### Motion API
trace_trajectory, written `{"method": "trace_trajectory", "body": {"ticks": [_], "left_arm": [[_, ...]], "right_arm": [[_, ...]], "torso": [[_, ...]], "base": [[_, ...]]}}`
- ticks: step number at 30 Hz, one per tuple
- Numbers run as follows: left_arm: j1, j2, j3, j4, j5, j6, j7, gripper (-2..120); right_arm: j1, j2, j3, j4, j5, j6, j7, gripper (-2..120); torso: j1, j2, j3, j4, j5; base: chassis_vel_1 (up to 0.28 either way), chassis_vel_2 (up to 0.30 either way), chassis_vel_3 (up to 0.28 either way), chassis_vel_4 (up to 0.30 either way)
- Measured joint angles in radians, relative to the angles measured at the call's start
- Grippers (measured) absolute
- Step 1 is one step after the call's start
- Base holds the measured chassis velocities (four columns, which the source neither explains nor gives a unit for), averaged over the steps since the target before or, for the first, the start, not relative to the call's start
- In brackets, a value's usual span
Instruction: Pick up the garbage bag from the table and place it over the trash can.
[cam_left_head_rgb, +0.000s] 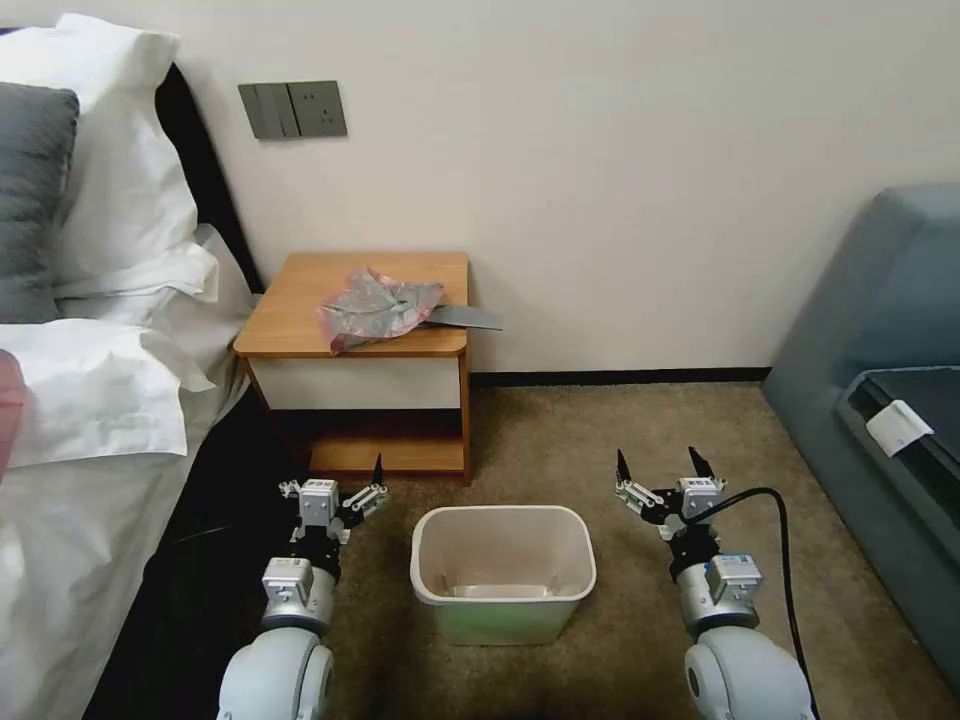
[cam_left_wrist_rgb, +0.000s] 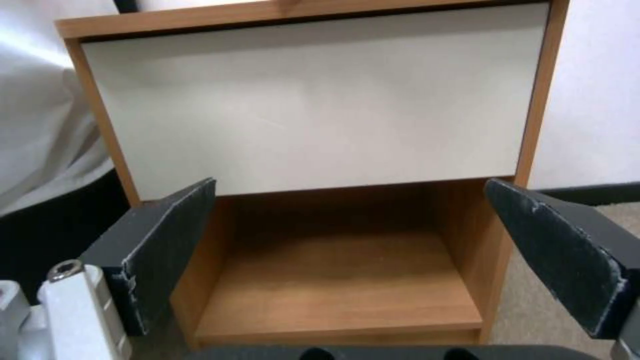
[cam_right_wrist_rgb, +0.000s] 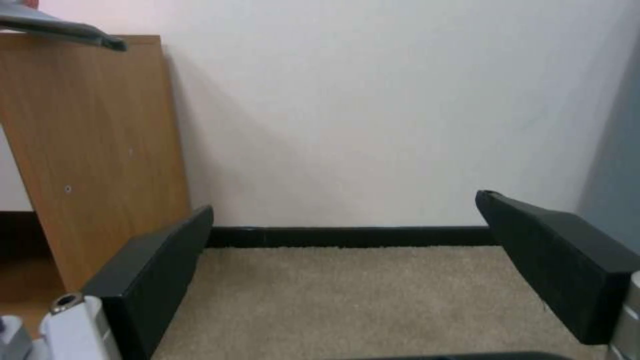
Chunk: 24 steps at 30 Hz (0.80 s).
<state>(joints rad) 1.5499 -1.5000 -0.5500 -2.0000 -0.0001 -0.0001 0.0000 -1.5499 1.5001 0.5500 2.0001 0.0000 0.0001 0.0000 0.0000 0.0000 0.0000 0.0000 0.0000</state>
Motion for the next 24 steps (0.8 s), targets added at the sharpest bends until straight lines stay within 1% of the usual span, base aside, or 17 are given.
{"method": "trace_trajectory", "body": {"ticks": [7,9,10,11,13,14,16,19,22,23,24], "left_arm": [[0.0,0.0,0.0,0.0,0.0,0.0,0.0,100],[0.005,-0.001,-0.004,-0.012,-0.002,0.001,0.0,100],[0.016,-0.005,-0.013,-0.032,-0.006,0.005,0.0,100],[0.016,-0.005,-0.013,-0.032,-0.006,0.005,0.0,100],[0.045,-0.015,-0.037,-0.092,-0.02,0.014,-0.002,100],[0.045,-0.015,-0.037,-0.092,-0.02,0.014,-0.002,100],[0.07,-0.023,-0.058,-0.142,-0.031,0.022,-0.004,100],[0.077,-0.023,-0.06,-0.156,-0.034,0.025,-0.004,100],[0.121,-0.028,-0.096,-0.237,-0.055,0.046,-0.006,100],[0.121,-0.028,-0.096,-0.237,-0.055,0.046,-0.006,100],[0.138,-0.031,-0.108,-0.268,-0.063,0.055,-0.007,100]], "right_arm": [[0.0,0.0,0.0,0.0,0.0,0.0,0.0,100],[-0.003,0.0,0.0,0.01,0.001,-0.003,0.0,100],[-0.011,0.0,0.0,0.032,0.005,-0.011,0.001,100],[-0.011,0.0,0.0,0.032,0.005,-0.011,0.001,100],[-0.033,0.0,-0.001,0.099,0.018,-0.032,0.005,100],[-0.033,0.0,-0.001,0.099,0.018,-0.032,0.005,100],[-0.052,0.001,-0.002,0.159,0.029,-0.05,0.009,100],[-0.056,0.0,-0.002,0.173,0.033,-0.055,0.01,100],[-0.087,-0.003,-0.005,0.267,0.062,-0.093,0.023,100],[-0.087,-0.003,-0.005,0.267,0.062,-0.093,0.023,100],[-0.097,-0.005,-0.006,0.302,0.073,-0.107,0.027,100]], "torso": [[0.0,0.0,0.0,0.0,0.0],[0.0,0.0,0.0,0.0,-0.0001],[0.0,0.0,0.0,-0.0001,0.0],[0.0,0.0,0.0,-0.0001,0.0],[0.0,0.0,0.0,0.0,0.0],[0.0,0.0,0.0,0.0,0.0],[0.0,0.0,0.0,0.0002,-0.0001],[0.0,0.0,0.0,0.0001,-0.0001],[0.0,0.0,0.0,0.0,-0.0001],[0.0,0.0,0.0,0.0,-0.0001],[0.0,0.0,0.0,0.0,0.0]], "base": [[0.0,0.0,0.0,0.0],[0.0,0.0,0.0,0.0],[0.0,0.0,0.0,0.0],[0.0,0.0,0.0,0.0],[0.0,0.0,0.0,0.0],[0.0,0.0,0.0,0.0],[0.0,0.0,0.0,0.0],[0.0,0.0,0.0,0.0],[0.0,0.0,0.0,0.0],[0.0,0.0,0.0,0.0],[0.0,0.0,0.0,0.0]]}}
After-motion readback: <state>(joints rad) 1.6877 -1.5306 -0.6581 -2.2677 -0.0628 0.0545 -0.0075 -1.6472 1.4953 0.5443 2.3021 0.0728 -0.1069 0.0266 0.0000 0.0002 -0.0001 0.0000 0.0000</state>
